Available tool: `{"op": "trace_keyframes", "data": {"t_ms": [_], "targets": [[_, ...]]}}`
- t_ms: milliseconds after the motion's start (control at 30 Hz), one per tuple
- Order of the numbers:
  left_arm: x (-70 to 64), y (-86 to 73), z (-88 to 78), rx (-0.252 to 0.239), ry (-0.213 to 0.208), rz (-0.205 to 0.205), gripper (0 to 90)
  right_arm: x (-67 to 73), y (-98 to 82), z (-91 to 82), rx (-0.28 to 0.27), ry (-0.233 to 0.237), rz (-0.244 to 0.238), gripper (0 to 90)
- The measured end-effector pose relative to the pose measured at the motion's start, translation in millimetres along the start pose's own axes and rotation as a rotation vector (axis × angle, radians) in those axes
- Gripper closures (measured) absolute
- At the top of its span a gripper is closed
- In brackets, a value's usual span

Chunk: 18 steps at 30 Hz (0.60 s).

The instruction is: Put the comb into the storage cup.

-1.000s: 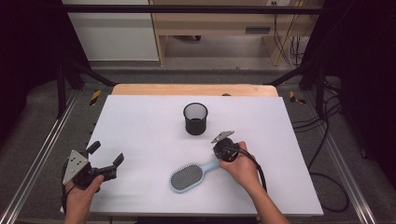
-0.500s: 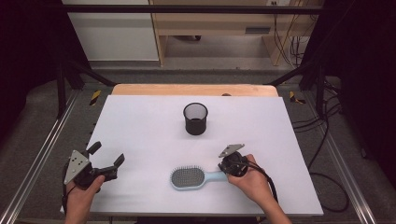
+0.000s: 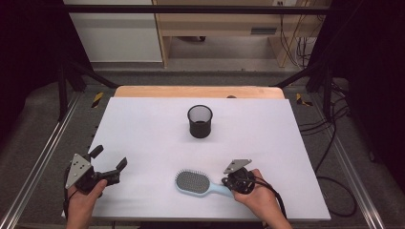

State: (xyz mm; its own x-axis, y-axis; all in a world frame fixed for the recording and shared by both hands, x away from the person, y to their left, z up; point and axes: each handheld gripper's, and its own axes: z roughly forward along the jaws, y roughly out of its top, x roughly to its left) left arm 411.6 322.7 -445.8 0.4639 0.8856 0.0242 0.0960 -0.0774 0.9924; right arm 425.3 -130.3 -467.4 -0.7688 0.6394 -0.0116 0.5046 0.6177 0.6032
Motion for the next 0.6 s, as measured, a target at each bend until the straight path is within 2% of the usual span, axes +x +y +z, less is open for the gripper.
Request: {"op": "trace_keyframes", "data": {"t_ms": [600], "targets": [[0.7,-0.1,-0.5,0.0,-0.001,0.0,1.7,9.4,-3.1,-6.8,0.015,0.034,-0.017,90.0]]}}
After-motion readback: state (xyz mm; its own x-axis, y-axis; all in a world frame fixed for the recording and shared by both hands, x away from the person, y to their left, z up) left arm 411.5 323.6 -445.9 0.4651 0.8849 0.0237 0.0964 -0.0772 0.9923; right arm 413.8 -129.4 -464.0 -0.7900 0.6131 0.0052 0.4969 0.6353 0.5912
